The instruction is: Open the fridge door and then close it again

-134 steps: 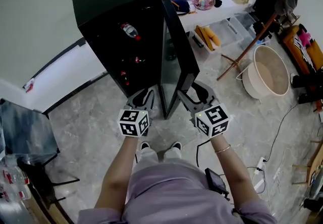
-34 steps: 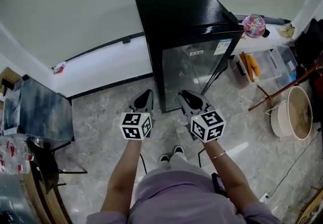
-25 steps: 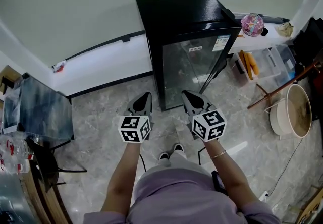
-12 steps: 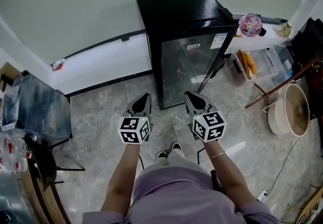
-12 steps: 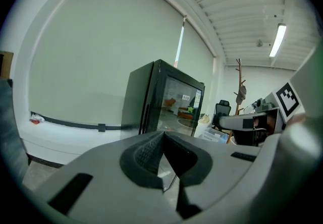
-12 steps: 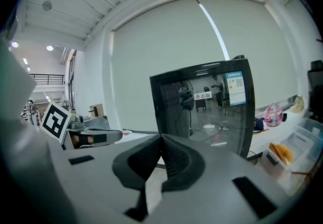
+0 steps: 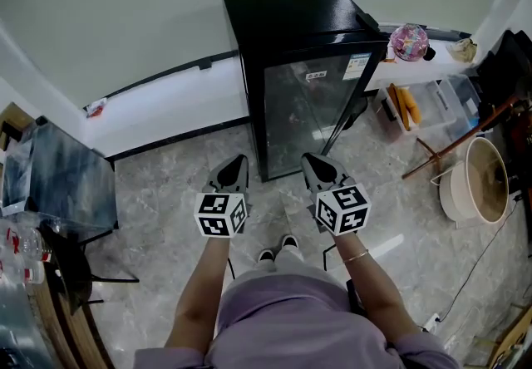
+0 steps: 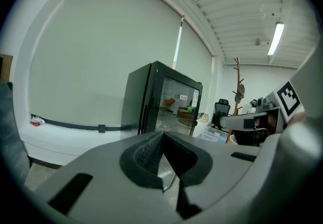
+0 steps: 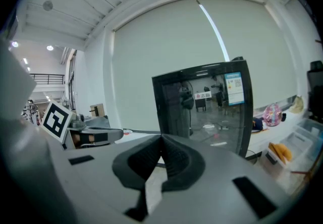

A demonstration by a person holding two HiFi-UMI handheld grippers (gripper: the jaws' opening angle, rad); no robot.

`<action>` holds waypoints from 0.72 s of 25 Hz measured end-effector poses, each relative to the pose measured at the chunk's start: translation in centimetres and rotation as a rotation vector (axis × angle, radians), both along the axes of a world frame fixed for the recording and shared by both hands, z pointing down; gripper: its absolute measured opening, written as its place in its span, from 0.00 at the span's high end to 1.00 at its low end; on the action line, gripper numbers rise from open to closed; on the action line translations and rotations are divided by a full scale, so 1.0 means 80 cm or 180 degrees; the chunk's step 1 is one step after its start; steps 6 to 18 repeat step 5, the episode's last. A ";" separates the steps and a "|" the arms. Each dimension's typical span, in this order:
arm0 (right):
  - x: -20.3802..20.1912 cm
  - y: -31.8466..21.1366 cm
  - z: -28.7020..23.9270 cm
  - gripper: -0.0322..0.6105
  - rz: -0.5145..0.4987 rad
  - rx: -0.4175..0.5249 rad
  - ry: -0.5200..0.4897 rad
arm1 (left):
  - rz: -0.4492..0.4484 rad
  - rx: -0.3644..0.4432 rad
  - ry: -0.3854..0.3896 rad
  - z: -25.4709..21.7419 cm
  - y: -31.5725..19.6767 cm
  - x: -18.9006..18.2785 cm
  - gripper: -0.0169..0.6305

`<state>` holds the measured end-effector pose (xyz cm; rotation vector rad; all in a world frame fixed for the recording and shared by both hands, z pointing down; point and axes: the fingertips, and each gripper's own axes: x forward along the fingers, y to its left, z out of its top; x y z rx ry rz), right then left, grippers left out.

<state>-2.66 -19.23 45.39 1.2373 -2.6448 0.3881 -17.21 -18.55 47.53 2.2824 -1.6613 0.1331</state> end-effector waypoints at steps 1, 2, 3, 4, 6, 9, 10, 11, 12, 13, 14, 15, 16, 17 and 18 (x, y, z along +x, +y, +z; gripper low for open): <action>0.000 0.001 0.000 0.95 0.0003 0.0001 -0.0002 | 0.0001 -0.0004 -0.0006 0.001 0.002 0.000 0.97; 0.000 0.003 0.000 0.95 0.0006 0.0002 -0.0004 | 0.0001 -0.0008 -0.0010 0.001 0.003 0.000 0.97; 0.000 0.004 0.000 0.95 0.0009 0.0003 -0.0006 | 0.0002 -0.0011 -0.0014 0.002 0.005 -0.001 0.97; 0.000 0.006 0.001 0.95 0.0011 0.0004 -0.0007 | 0.0003 -0.0014 -0.0018 0.002 0.007 -0.001 0.97; 0.000 0.007 0.001 0.95 0.0013 0.0006 -0.0008 | 0.0004 -0.0016 -0.0021 0.003 0.009 -0.001 0.97; 0.000 0.007 0.001 0.95 0.0013 0.0006 -0.0008 | 0.0004 -0.0016 -0.0021 0.003 0.009 -0.001 0.97; 0.000 0.007 0.001 0.95 0.0013 0.0006 -0.0008 | 0.0004 -0.0016 -0.0021 0.003 0.009 -0.001 0.97; 0.000 0.007 0.001 0.95 0.0013 0.0006 -0.0008 | 0.0004 -0.0016 -0.0021 0.003 0.009 -0.001 0.97; 0.000 0.007 0.001 0.95 0.0013 0.0006 -0.0008 | 0.0004 -0.0016 -0.0021 0.003 0.009 -0.001 0.97; 0.000 0.007 0.001 0.95 0.0013 0.0006 -0.0008 | 0.0004 -0.0016 -0.0021 0.003 0.009 -0.001 0.97; 0.000 0.007 0.001 0.95 0.0013 0.0006 -0.0008 | 0.0004 -0.0016 -0.0021 0.003 0.009 -0.001 0.97; 0.000 0.007 0.001 0.95 0.0013 0.0006 -0.0008 | 0.0004 -0.0016 -0.0021 0.003 0.009 -0.001 0.97; 0.000 0.007 0.001 0.95 0.0013 0.0006 -0.0008 | 0.0004 -0.0016 -0.0021 0.003 0.009 -0.001 0.97; 0.000 0.007 0.001 0.95 0.0013 0.0006 -0.0008 | 0.0004 -0.0016 -0.0021 0.003 0.009 -0.001 0.97; 0.000 0.007 0.001 0.95 0.0013 0.0006 -0.0008 | 0.0004 -0.0016 -0.0021 0.003 0.009 -0.001 0.97</action>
